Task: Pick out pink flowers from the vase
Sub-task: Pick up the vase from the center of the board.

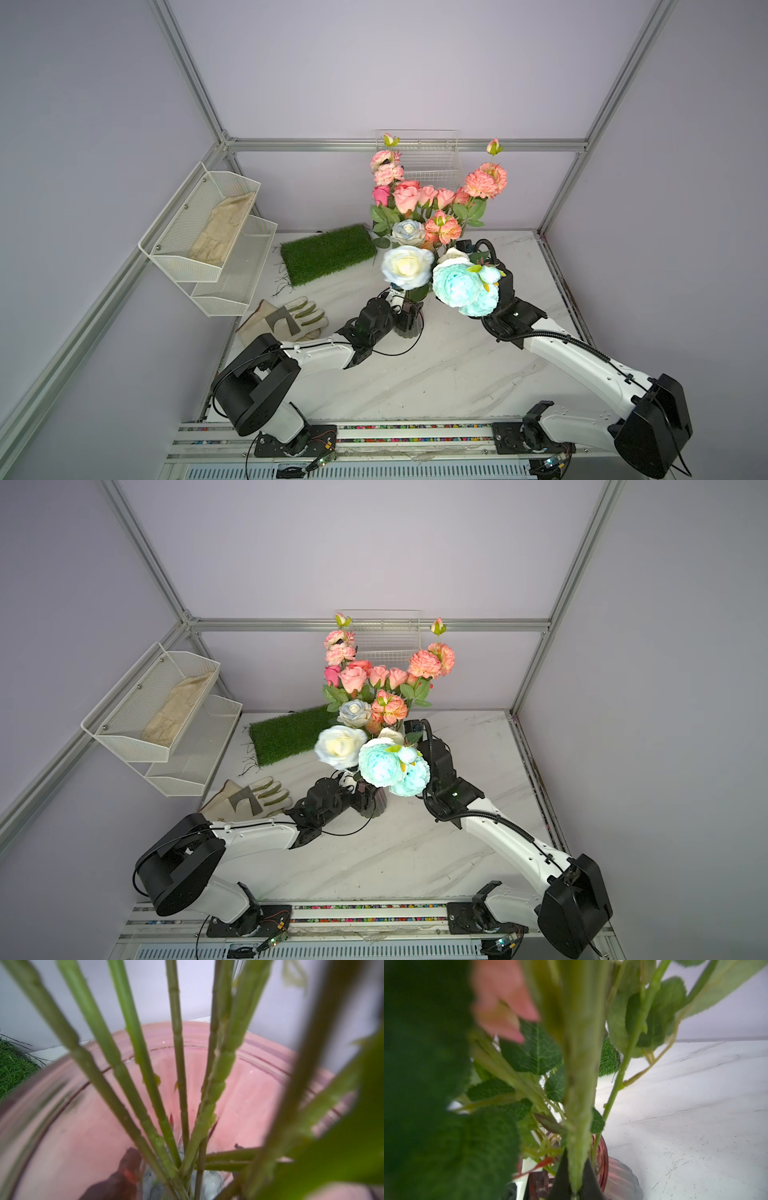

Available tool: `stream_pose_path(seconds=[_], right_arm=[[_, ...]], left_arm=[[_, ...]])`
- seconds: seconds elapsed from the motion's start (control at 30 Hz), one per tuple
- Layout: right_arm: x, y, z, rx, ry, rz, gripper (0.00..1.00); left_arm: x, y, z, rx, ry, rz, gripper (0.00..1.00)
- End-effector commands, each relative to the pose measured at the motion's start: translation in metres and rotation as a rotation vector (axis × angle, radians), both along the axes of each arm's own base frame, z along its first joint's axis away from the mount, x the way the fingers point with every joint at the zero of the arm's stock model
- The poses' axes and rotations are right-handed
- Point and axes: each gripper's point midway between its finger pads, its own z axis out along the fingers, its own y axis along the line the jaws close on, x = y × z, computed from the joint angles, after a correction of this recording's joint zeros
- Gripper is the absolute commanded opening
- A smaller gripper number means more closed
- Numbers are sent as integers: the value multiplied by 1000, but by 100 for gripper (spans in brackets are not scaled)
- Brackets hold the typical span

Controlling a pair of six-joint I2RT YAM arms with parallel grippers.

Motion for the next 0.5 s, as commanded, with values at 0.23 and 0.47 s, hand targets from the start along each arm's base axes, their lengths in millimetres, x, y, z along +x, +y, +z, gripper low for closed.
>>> stream_pose_path(seconds=[0.23,0.47], right_arm=[[-9,-27,43,-62,-96,-92,0],[-12,-75,90,-110,-216,-296,0]], left_arm=[[11,25,-11,1,7,124,0],[12,29,-12,18,0,138,0]])
